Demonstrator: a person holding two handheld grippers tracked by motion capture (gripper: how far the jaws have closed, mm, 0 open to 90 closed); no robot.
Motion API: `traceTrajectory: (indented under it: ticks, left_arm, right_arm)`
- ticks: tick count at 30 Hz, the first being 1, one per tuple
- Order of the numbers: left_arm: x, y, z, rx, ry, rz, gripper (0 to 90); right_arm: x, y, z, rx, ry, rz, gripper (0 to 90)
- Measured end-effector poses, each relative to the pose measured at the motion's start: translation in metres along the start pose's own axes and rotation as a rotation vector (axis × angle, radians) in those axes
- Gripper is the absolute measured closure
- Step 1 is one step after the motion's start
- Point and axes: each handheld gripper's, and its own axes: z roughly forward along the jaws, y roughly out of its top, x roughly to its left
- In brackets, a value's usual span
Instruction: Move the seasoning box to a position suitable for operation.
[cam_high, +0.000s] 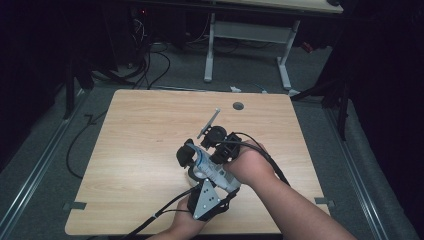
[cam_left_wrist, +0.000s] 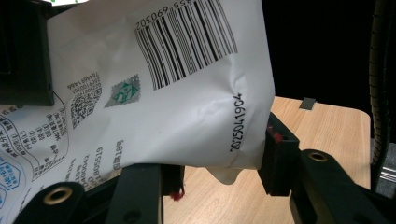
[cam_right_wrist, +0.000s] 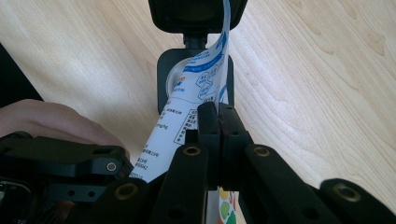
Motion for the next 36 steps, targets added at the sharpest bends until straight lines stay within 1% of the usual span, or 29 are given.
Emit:
traceTrajectory:
  ticks: [13,17,18,21,26,27,31,32,36]
  left_arm:
    - [0.0,-0.002,0.0,0.0,0.001,0.001,58.9]
    - [-0.001,-0.004,-0.001,0.003,-0.003,0.001,58.9]
    - [-0.001,-0.005,-0.001,0.009,-0.003,0.008,58.9]
    - [-0.002,-0.008,-0.001,0.006,-0.007,-0.001,58.9]
    - [-0.004,-0.011,-0.002,0.012,-0.015,-0.002,58.8]
    - [-0.005,-0.012,-0.002,0.015,-0.016,-0.001,58.7]
    - [-0.006,-0.016,-0.003,0.019,-0.019,-0.002,58.8]
    - [-0.005,-0.017,-0.003,0.03,-0.02,0.008,58.8]
    - [-0.007,-0.02,-0.004,0.031,-0.023,0.004,59.1]
  right_arm:
    - [0.0,0.0,0.001,0.0,0.003,0.003,89.7]
    - [0.001,-0.001,0.002,0.003,0.005,0.003,89.7]
    - [0.001,-0.001,0.003,0.003,0.006,0.002,89.7]
    - [0.001,-0.003,0.004,0.006,0.01,-0.001,89.8]
    - [0.002,-0.006,0.007,0.006,0.021,0.006,89.7]
    - [0.003,-0.006,0.007,0.011,0.021,0.014,89.7]
    - [0.003,-0.008,0.009,0.012,0.027,0.01,89.7]
    - [0.003,-0.008,0.009,0.011,0.03,0.012,89.8]
    - [0.003,-0.01,0.01,0.019,0.03,0.018,89.7]
